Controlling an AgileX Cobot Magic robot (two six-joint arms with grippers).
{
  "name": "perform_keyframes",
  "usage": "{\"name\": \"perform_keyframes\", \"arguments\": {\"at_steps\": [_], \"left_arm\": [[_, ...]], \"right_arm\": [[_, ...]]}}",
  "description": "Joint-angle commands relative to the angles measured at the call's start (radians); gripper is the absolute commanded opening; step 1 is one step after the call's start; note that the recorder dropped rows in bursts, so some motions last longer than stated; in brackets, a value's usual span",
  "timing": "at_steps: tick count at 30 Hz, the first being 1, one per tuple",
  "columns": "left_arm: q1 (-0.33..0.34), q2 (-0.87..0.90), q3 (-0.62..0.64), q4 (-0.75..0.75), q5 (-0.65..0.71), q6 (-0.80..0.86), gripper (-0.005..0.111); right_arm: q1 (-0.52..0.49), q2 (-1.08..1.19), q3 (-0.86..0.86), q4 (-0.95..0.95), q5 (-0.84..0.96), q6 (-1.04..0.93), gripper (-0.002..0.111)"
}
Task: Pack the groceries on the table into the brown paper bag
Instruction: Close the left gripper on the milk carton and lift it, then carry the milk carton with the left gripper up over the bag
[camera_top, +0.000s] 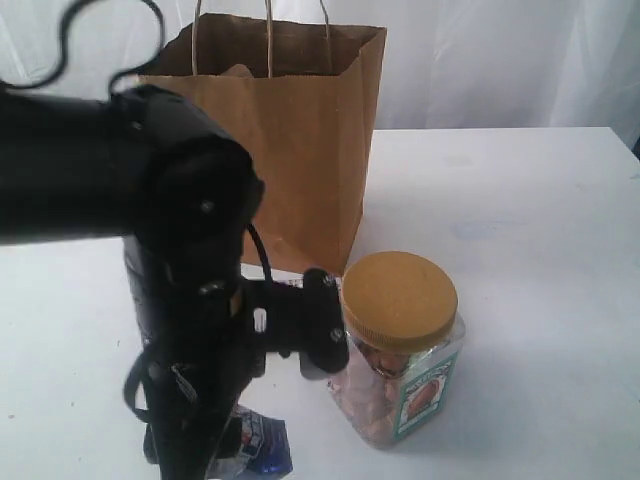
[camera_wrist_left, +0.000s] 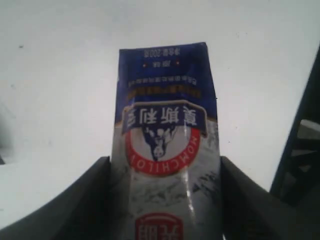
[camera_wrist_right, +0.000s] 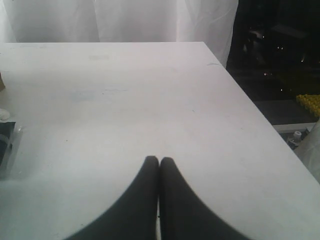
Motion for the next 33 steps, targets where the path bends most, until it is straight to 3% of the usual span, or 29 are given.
{"name": "perform_keyframes", "arguments": {"at_steps": [1, 7, 13, 21, 26, 29, 33], "left_arm": [[0.001, -0.16, -0.008, -0.003, 0.044, -0.146, 0.0], [0.001, -0.405, -0.03, 0.046, 0.088, -0.213, 0.0], [0.001, -0.633, -0.072, 0.246, 0.017, -0.236, 0.0], [0.001, -0.741, -0.072, 0.786, -0.292, -0.562, 0.0], [0.004, -0.659, -0.072, 1.109, -0.465, -0.614, 0.0], [0.07, -0.571, -0.072, 1.277, -0.491, -0.636, 0.0], [0.296, -0.457, -0.079, 1.301, -0.637, -0.886, 0.0]], "right_arm": [[0.001, -0.004, 0.002, -0.002, -0.009, -0.004, 0.0], [0.001, -0.004, 0.002, -0.002, -0.009, -0.004, 0.0], [0.001, -0.004, 0.002, -0.002, -0.009, -0.004, 0.0], [0.001, -0.004, 0.002, -0.002, -0.009, -0.004, 0.0], [0.001, -0.004, 0.002, -0.002, -0.009, -0.004, 0.0], [0.001, -0.004, 0.002, -0.002, -0.009, -0.004, 0.0], [0.001, -0.004, 0.002, -0.002, -0.009, -0.004, 0.0]]}}
